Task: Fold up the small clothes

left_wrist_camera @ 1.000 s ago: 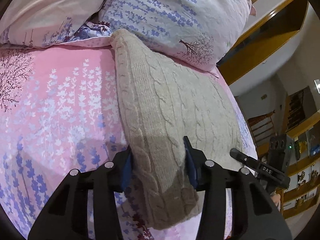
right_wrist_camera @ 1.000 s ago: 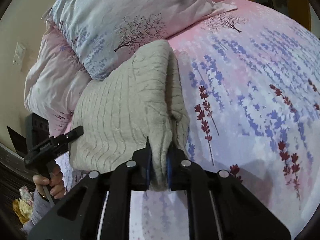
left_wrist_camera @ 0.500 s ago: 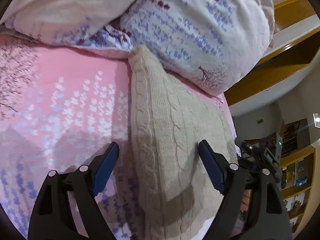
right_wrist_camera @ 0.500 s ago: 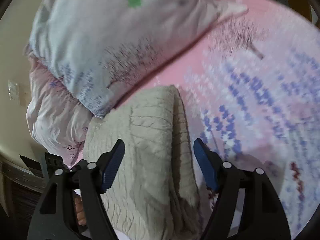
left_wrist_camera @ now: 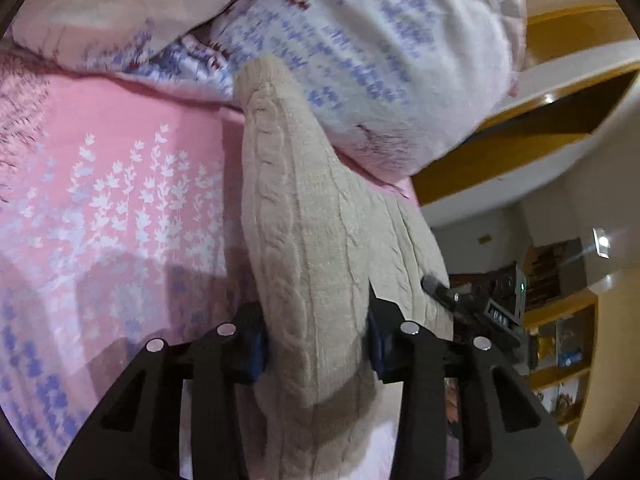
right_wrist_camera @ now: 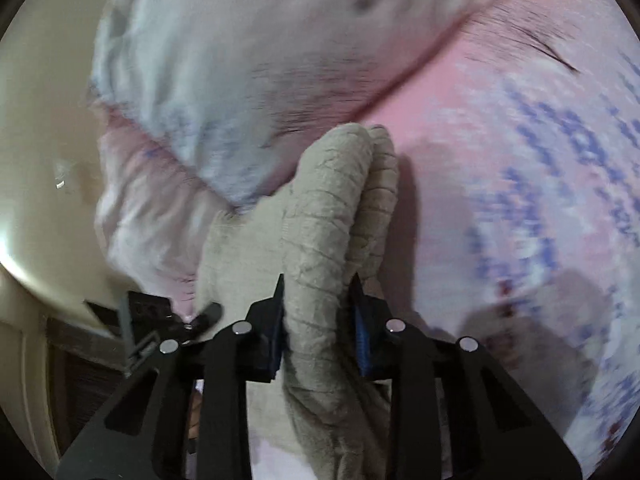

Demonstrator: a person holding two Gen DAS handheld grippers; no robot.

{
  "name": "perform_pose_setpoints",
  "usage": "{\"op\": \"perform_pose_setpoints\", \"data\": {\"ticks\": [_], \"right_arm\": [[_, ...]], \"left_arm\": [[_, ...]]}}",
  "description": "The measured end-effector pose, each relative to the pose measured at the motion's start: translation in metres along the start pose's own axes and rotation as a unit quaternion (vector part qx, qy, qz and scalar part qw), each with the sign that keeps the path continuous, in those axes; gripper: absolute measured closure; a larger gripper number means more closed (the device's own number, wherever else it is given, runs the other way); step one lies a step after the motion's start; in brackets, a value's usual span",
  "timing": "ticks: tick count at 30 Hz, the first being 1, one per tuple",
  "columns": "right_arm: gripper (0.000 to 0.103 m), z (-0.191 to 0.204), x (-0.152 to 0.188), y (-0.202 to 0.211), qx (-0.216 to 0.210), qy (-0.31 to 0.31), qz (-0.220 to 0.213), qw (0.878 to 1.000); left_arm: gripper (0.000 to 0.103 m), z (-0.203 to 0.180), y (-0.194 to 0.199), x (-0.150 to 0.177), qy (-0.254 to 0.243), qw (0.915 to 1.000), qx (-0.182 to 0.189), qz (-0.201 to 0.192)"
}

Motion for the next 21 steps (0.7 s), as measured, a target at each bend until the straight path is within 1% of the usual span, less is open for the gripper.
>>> {"op": "perform_pose_setpoints", "data": {"ticks": [3,5,6,8,9,10,11,12,13,14,15,16,17,18,20,21], "right_arm": [[0.076,0.047,0.013,-0.010,-0.011,0.060,0.010,0.998],[0.076,0.068,0.020,-0.025,-0.006,0.092,0.010,0.996],[0.076,0.071,0.021,-0.030,-0.003,0.098,0.010,0.995],[0.076,0.072,0.025,-0.057,0.007,0.095,0.027,0.995],[0.075,0.071,0.026,-0.068,0.014,0.091,0.036,0.995],[0.071,0.068,0.030,-0.082,0.045,0.092,0.039,0.994],[0.069,0.069,0.032,-0.088,0.064,0.102,0.033,0.992],[0.065,0.073,0.034,-0.086,0.076,0.116,0.024,0.990],[0.058,0.076,0.035,-0.082,0.092,0.125,0.017,0.988],[0.054,0.081,0.034,-0.073,0.112,0.138,-0.002,0.984],[0.052,0.085,0.032,-0.062,0.128,0.148,-0.030,0.980],[0.042,0.090,0.031,-0.043,0.143,0.160,-0.071,0.974],[0.039,0.098,0.032,-0.026,0.138,0.174,-0.103,0.970],[0.039,0.110,0.037,-0.014,0.119,0.192,-0.121,0.967],[0.039,0.125,0.051,-0.007,0.095,0.226,-0.113,0.963],[0.043,0.130,0.059,-0.006,0.090,0.243,-0.104,0.960]], "left_arm": [[0.064,-0.009,0.038,0.005,-0.024,0.9995,-0.011,-0.017],[0.064,-0.004,0.067,0.004,-0.024,0.9990,-0.016,-0.036],[0.063,0.005,0.083,0.002,-0.020,0.9983,-0.028,-0.047],[0.061,0.027,0.095,0.001,0.000,0.9966,-0.054,-0.062],[0.060,0.041,0.096,0.001,0.015,0.9954,-0.072,-0.061],[0.056,0.054,0.094,0.004,0.031,0.9938,-0.090,-0.057],[0.050,0.065,0.092,0.007,0.043,0.9924,-0.101,-0.056],[0.049,0.067,0.095,0.010,0.043,0.9926,-0.094,-0.063],[0.047,0.066,0.099,0.010,0.038,0.9921,-0.098,-0.068],[0.046,0.059,0.105,0.010,0.023,0.9897,-0.117,-0.079],[0.046,0.052,0.116,0.010,0.002,0.9859,-0.138,-0.095],[0.045,0.041,0.123,0.010,-0.021,0.9815,-0.154,-0.112],[0.042,0.030,0.128,0.010,-0.043,0.9780,-0.161,-0.125],[0.040,0.016,0.130,0.012,-0.069,0.9749,-0.164,-0.134],[0.035,-0.004,0.127,0.019,-0.102,0.9713,-0.166,-0.136],[0.035,-0.014,0.120,0.024,-0.119,0.9704,-0.167,-0.127]]}}
Point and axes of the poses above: each gripper's, at about its wrist camera, not at the fingertips, and y roughly against the way its jaws point, z to its left, x to its underside, the point moved 4 cm from there along -y, roughly the way its jaws point, and after that the axes turned 9 degrees about x, right-handed, at the moved point
